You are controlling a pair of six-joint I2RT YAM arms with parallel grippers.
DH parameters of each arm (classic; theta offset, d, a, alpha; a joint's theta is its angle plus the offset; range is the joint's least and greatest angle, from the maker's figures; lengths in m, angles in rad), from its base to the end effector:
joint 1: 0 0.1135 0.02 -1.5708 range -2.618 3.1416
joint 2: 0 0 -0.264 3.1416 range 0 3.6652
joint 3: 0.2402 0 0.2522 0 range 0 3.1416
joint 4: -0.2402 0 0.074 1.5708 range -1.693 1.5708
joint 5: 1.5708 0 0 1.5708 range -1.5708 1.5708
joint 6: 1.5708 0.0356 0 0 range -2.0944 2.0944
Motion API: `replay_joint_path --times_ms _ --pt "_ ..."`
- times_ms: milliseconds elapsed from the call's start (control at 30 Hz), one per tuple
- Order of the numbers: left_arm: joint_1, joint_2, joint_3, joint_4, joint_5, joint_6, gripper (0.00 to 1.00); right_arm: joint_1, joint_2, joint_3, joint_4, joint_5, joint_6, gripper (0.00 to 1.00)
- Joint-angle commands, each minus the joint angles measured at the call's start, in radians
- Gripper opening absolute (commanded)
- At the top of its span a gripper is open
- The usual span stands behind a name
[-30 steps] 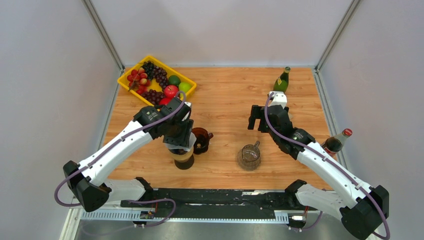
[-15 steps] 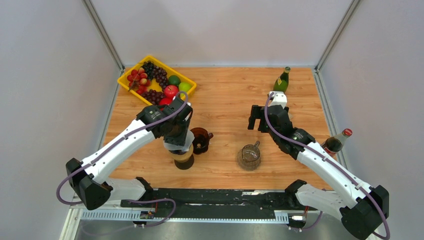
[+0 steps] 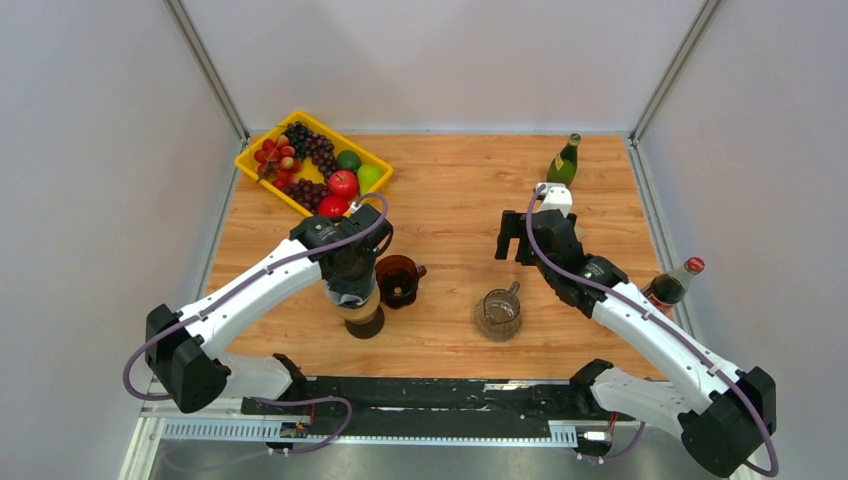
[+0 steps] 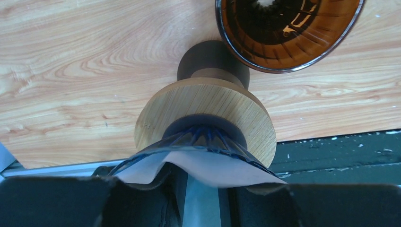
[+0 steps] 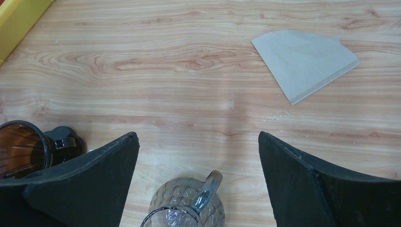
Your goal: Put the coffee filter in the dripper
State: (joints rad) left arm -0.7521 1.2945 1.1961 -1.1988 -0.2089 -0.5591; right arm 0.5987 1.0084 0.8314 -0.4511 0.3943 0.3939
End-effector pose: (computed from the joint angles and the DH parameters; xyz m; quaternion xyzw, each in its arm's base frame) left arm 0.1709 -0.1497 0.2984 0.0808 0.9820 -0.0008 0.1705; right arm 0.1873 0.1112 0.2900 -0.0008 0.8782 0.0586 0.4747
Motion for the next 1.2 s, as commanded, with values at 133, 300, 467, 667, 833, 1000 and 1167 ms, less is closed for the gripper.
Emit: replay_joint_path --times_ms 133,300,467,667,833,1000,1167 --pt "-0.001 0.029 -0.032 0.021 -0.030 0.001 0.35 -0.006 0.004 0.003 0.031 0.023 -0.007 1.00" --pt "-0.001 0.015 -0.024 0.027 -0.010 0.001 0.35 -0.005 0.002 0.003 0.032 0.020 -0.006 1.00" --pt "-0.001 -0.011 0.015 -0.001 -0.013 -0.002 0.36 -0.005 0.000 0.004 0.031 0.020 -0.006 1.00" --pt "0.000 -0.064 0.049 -0.026 -0.016 0.018 0.40 -0.005 0.005 0.004 0.031 0.015 -0.006 1.00" --pt "-0.001 -0.082 0.075 -0.053 -0.057 0.011 0.40 -0.007 0.010 0.010 0.031 0.015 -0.007 1.00" --pt "0.000 -0.088 0.096 -0.047 -0.030 0.017 0.41 -0.005 0.016 0.013 0.031 0.015 -0.006 1.00" --pt "0.000 -0.099 0.125 -0.045 -0.018 0.022 0.45 -0.006 0.012 0.014 0.031 0.015 -0.008 1.00"
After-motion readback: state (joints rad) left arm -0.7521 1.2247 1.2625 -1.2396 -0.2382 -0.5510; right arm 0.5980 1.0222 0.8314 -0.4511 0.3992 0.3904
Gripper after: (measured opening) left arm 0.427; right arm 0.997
